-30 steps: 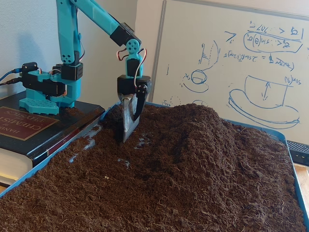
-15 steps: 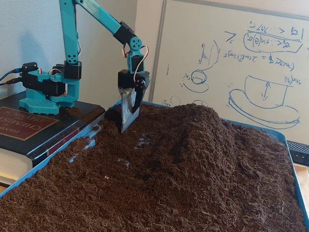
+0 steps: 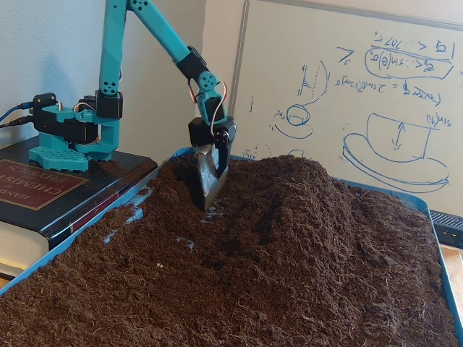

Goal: Build a berm.

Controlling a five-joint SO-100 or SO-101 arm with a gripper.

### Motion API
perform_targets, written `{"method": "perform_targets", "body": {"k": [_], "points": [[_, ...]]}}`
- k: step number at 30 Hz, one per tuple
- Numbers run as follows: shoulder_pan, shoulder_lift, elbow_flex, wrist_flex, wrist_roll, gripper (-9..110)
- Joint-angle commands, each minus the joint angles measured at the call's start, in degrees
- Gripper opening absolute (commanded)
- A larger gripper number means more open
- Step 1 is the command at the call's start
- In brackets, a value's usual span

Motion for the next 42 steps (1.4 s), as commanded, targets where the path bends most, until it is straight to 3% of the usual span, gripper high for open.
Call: {"method": "perform_targets", "body": {"k": [1, 42], "points": [[0.1, 0.6, -4.3, -2.6, 0.4, 0], [11.7, -13.7, -24.1, -2.6, 0.3, 0]]}}
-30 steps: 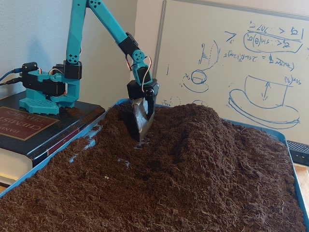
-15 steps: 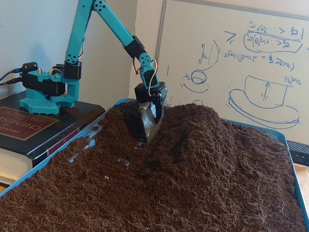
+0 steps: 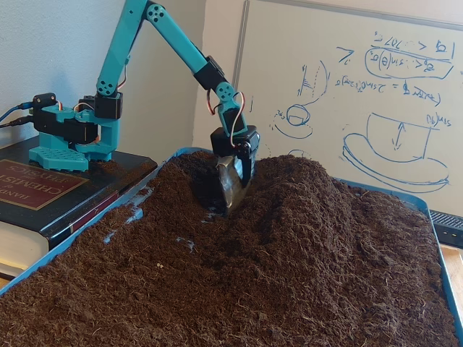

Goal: Build a berm.

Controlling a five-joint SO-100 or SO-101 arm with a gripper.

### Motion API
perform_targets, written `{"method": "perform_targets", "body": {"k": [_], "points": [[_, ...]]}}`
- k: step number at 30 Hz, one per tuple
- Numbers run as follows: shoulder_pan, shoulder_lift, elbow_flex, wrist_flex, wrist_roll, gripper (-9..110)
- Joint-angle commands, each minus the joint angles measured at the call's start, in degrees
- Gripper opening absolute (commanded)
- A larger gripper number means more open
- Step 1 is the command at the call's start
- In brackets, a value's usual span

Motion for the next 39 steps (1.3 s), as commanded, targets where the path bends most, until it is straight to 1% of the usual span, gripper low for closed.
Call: {"method": "perform_targets", "body": {"k": [1, 6, 24, 34, 39], "points": [[4.0, -0.4, -8.8, -1.0, 0.2, 0], [6.1, -1.5, -11.8, -1.0, 0.2, 0], [6.3, -1.2, -22.9, -1.1, 0.3, 0], [6.3, -0.4, -25.6, -1.1, 0.4, 0], [6.2, 2.7, -23.4, -0.9, 0.4, 0]]}}
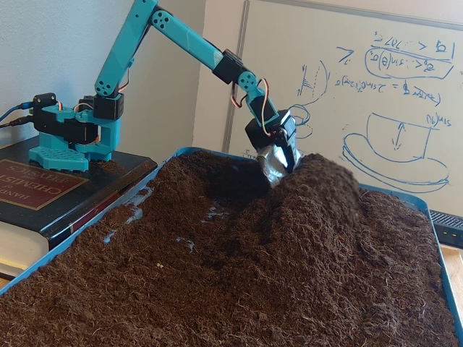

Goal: Build a berm.

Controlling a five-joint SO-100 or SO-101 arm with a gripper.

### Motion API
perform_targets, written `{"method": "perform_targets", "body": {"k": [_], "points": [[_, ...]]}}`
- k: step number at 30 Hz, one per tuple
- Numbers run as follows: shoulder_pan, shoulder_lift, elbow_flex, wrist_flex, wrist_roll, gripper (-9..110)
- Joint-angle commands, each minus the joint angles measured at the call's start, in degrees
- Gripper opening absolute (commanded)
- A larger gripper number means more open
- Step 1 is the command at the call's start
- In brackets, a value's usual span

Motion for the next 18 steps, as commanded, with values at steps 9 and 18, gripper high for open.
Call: {"method": "perform_targets", "body": {"k": [9, 18], "points": [[0.7, 16.8, 5.9, -1.0, 0.4, 0], [1.1, 39.5, 26.3, 7.6, 0.4, 0]]}}
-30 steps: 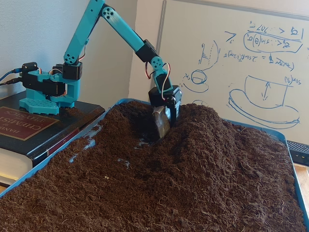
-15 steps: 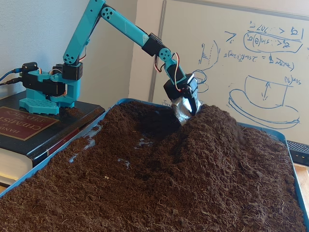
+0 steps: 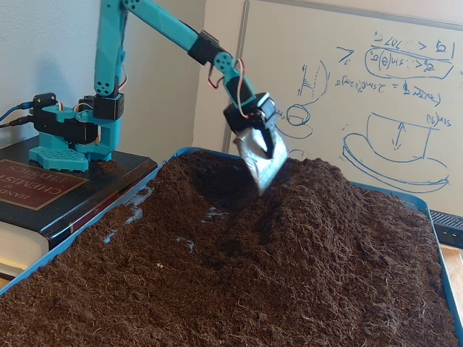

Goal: Build a berm.

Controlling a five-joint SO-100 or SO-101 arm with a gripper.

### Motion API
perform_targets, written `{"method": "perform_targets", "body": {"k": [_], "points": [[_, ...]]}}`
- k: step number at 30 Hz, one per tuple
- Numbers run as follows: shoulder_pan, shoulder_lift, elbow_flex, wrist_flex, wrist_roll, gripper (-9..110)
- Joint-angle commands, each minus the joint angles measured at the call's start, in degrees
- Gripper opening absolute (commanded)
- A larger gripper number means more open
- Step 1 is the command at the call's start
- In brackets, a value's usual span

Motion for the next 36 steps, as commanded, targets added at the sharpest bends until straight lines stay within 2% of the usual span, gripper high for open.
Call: {"method": "perform_targets", "body": {"k": [1, 8, 13, 18, 23, 26, 29, 32, 36], "points": [[1.3, 15.4, 4.5, 5.1, 0.4, 0], [2.0, 30.7, 20.0, 16.4, 0.2, 0], [7.0, 42.1, 30.0, 17.4, 0.1, 0], [13.3, 61.8, 38.4, 17.4, -0.9, 0], [21.1, 76.6, 45.5, 17.3, -13.1, 0], [25.1, 79.3, 51.1, 17.3, -25.6, 0], [27.9, 80.3, 57.6, 18.2, -33.9, 0], [29.2, 79.4, 56.9, 21.4, -34.6, 0], [29.0, 79.3, 57.0, 30.5, -28.8, 0]]}}
